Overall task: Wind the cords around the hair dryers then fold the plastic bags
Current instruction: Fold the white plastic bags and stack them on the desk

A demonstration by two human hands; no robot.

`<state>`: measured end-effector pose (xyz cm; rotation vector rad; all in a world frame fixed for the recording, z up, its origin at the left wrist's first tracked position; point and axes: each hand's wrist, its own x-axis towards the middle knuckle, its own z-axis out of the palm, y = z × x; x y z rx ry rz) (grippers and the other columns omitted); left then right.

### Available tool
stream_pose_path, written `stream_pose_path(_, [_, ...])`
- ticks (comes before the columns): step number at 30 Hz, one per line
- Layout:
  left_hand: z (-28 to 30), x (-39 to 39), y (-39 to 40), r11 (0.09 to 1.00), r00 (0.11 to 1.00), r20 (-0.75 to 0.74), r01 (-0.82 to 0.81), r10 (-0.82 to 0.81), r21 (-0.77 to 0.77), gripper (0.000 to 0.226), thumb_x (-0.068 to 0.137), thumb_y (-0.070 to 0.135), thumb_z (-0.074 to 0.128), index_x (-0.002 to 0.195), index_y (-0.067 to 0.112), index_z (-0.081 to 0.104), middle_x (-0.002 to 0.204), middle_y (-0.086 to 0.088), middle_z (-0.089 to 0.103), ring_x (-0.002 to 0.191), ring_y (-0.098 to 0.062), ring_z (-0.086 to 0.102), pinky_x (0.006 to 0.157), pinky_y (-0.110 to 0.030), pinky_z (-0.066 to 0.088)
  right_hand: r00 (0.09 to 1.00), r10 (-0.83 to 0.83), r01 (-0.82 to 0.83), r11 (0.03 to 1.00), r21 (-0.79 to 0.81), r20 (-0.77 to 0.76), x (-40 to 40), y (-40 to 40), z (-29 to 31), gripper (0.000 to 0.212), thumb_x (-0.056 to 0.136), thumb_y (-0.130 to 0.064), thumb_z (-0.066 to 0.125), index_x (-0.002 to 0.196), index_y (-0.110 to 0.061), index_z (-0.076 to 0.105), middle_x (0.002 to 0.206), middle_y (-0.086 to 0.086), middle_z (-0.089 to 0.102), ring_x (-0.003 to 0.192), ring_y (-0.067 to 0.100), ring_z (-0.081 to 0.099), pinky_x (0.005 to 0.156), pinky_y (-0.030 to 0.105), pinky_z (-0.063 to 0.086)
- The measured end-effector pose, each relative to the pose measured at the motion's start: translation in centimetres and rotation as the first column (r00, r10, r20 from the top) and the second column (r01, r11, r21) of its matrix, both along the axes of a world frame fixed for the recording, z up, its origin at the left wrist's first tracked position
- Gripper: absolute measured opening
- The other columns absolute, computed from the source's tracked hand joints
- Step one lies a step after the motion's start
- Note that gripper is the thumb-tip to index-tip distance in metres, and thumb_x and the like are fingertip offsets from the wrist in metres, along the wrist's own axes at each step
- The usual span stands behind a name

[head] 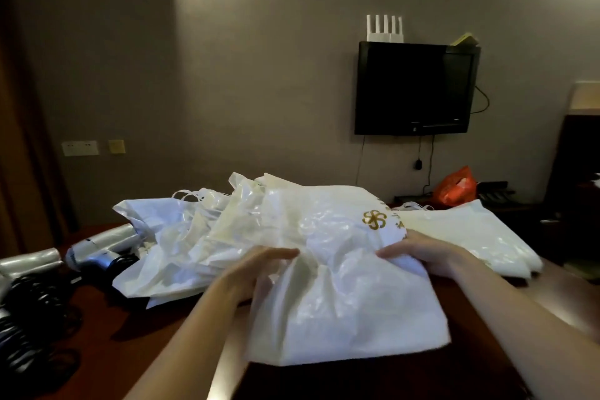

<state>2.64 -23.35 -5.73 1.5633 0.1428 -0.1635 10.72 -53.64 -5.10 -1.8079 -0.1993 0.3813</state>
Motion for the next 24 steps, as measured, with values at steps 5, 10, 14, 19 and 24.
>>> stream_pose_path(5, [-2.7,1.5,-5.8,0.995,0.998,-0.009,0.059,-0.058,0.083,0.032,0.077,0.017,0.08,0.097,-0.007,0.069,0.093,-0.023,0.066,0.087,-0.029,0.063,0.087,-0.036,0.049,0.838,-0.4,0.53,0.759,-0.379,0.37,-1.0,-2.0,-2.9,0.091,0.073,-0.029,0.081,0.144,-0.01,0.026,0.143,0.011,0.04,0.127,0.032,0.044,0.103,0.037,0.038])
stream_pose_path(10, [-6.7,4.6,-11.0,0.985,0.989,-0.069,0.139,-0.132,0.106,0.019,0.087,0.003,0.07,0.103,-0.006,0.066,0.106,-0.022,0.065,0.093,-0.03,0.064,0.09,-0.037,0.052,0.787,-0.057,0.497,0.647,-0.578,0.614,-3.8,-0.1,-5.1,0.062,0.094,-0.046,0.05,0.149,-0.034,0.024,0.159,-0.006,0.013,0.146,0.022,0.013,0.117,0.05,0.016])
stream_pose_path(14, [-8.3,4.7,-12.3,0.969,0.976,-0.081,0.211,-0.202,0.129,0.061,0.064,0.012,0.083,0.118,-0.007,0.062,0.109,-0.018,0.068,0.093,-0.025,0.068,0.079,-0.029,0.056,0.93,0.114,0.228,0.568,-0.791,0.35,-5.2,0.3,-7.8,0.052,0.1,-0.049,0.031,0.149,-0.033,0.026,0.157,-0.007,0.021,0.144,0.02,0.019,0.115,0.053,0.018])
stream_pose_path(19, [-3.6,2.0,-6.8,0.933,0.977,-0.131,0.202,-0.169,0.297,0.019,0.094,0.018,0.062,0.102,0.001,0.065,0.085,-0.01,0.071,0.07,-0.019,0.068,0.064,-0.029,0.057,0.909,0.056,0.304,0.59,-0.748,0.413,-3.5,1.6,-4.7,0.047,0.094,-0.029,0.047,0.14,-0.025,0.04,0.146,0.003,0.035,0.13,0.029,0.039,0.109,0.046,0.031])
stream_pose_path(24, [0.3,-1.4,5.9,0.842,0.997,-0.007,-0.059,0.074,0.536,0.014,0.097,0.017,0.056,0.1,0.005,0.062,0.086,-0.006,0.072,0.059,-0.013,0.068,0.054,-0.022,0.053,0.728,0.14,0.342,0.774,-0.533,0.671,-3.4,12.6,-0.1,0.037,0.092,-0.022,0.053,0.128,-0.016,0.05,0.133,0.007,0.047,0.122,0.024,0.046,0.101,0.034,0.038])
